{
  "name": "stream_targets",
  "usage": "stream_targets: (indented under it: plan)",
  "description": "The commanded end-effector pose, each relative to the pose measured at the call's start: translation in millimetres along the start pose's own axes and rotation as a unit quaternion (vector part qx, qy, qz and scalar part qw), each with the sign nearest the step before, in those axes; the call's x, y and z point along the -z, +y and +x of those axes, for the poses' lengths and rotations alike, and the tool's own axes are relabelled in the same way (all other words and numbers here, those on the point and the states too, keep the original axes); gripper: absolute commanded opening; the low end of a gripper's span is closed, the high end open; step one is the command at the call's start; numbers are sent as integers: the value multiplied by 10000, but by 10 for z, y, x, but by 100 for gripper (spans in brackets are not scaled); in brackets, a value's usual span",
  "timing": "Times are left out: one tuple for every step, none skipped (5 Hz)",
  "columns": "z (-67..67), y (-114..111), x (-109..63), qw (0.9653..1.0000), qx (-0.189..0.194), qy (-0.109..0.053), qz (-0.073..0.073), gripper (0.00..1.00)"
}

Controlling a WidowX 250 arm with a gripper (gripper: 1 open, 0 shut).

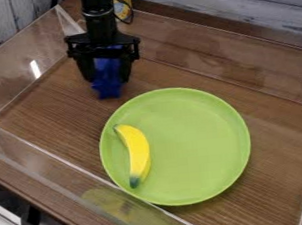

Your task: Put the blue object in the green plate

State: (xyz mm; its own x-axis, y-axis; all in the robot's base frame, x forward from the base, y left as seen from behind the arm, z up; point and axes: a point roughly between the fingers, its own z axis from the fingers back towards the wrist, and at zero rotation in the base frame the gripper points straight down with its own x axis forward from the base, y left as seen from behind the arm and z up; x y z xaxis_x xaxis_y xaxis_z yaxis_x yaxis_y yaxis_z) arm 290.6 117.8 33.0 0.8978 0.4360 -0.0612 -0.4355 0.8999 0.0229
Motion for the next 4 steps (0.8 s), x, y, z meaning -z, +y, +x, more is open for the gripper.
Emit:
stream_targets:
  plan:
    - [9,-22,88,10000,-23,22,-20,0]
    - [19,-37,108,10000,-22,4,-31,0]
    - [25,-52,121,10000,-7,-15,-36,0]
    - [28,-66,123,10000,19,-35,-36,0]
